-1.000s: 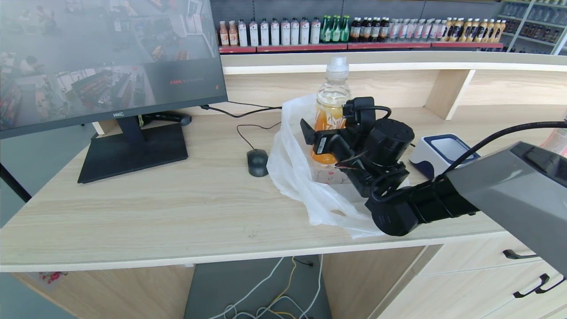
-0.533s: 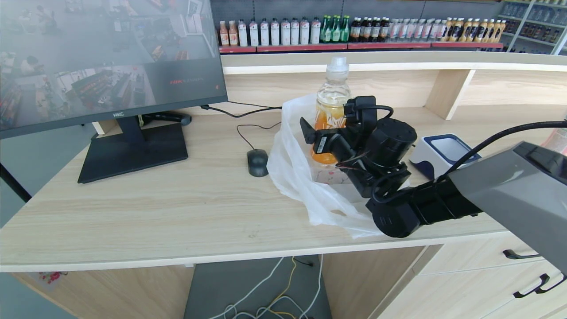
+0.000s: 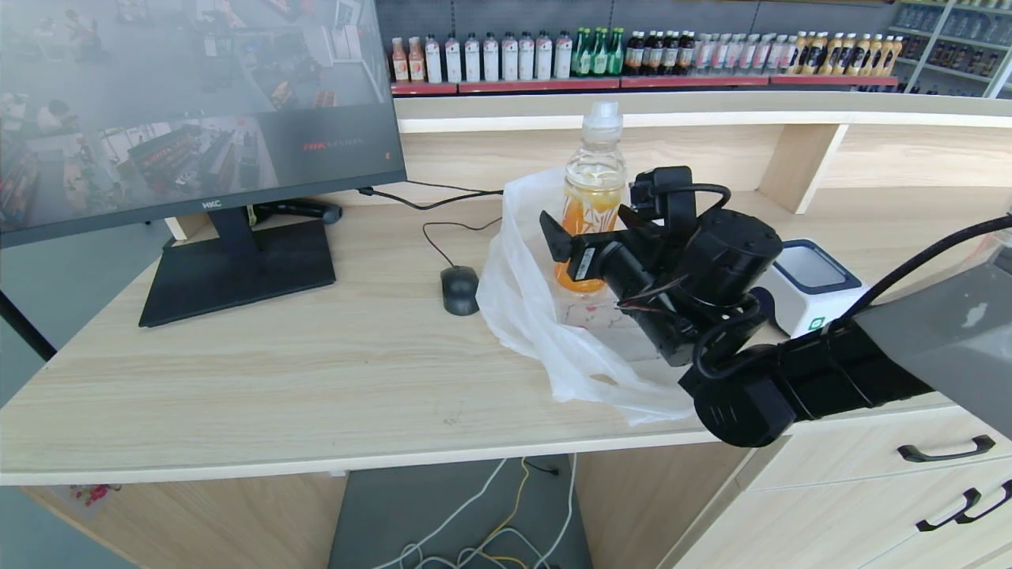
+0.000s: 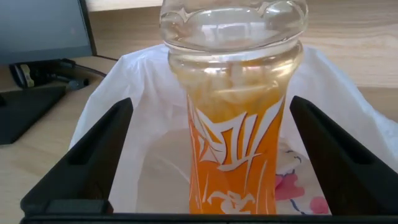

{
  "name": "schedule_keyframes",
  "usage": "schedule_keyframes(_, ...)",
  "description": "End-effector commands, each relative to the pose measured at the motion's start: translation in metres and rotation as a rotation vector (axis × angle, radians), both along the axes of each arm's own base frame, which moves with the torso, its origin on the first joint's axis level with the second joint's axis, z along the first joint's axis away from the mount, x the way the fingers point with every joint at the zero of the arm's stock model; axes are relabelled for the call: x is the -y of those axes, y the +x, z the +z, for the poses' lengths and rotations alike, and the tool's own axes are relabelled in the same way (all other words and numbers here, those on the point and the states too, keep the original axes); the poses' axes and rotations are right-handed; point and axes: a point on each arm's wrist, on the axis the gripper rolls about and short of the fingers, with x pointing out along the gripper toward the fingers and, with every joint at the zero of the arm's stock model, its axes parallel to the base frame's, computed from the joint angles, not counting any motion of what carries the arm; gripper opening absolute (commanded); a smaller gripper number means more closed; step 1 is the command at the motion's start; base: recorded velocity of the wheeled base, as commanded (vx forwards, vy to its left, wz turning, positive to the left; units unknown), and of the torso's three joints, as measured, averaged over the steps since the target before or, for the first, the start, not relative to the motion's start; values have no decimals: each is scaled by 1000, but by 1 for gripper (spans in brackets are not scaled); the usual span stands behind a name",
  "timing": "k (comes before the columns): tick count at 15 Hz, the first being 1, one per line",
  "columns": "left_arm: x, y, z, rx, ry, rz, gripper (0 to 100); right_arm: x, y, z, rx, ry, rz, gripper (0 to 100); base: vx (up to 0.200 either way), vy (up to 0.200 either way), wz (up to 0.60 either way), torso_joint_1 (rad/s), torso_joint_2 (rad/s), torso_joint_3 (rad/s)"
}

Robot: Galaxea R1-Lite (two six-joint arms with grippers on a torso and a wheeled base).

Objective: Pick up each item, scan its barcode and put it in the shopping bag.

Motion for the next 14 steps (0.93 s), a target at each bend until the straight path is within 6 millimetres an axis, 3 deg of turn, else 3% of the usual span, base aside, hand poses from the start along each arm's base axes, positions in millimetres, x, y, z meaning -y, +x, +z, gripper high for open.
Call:
schedule_keyframes(1, 0, 0, 0, 1, 0, 1, 100, 6, -23, 15, 21, 14, 16, 100, 0, 0, 0, 0, 0, 0)
schedule_keyframes(6, 0, 0, 0, 1, 0, 1, 100, 41, -78, 27, 44, 23, 17, 100, 0, 0, 0, 0, 0, 0)
schedule_keyframes(9, 0, 0, 0, 1, 0, 1, 100, 64, -112, 21, 30, 13, 19, 100, 0, 0, 0, 0, 0, 0)
schedule_keyframes(14, 0, 0, 0, 1, 0, 1, 100, 70, -141, 1, 24, 7, 65, 100, 0, 0, 0, 0, 0, 0)
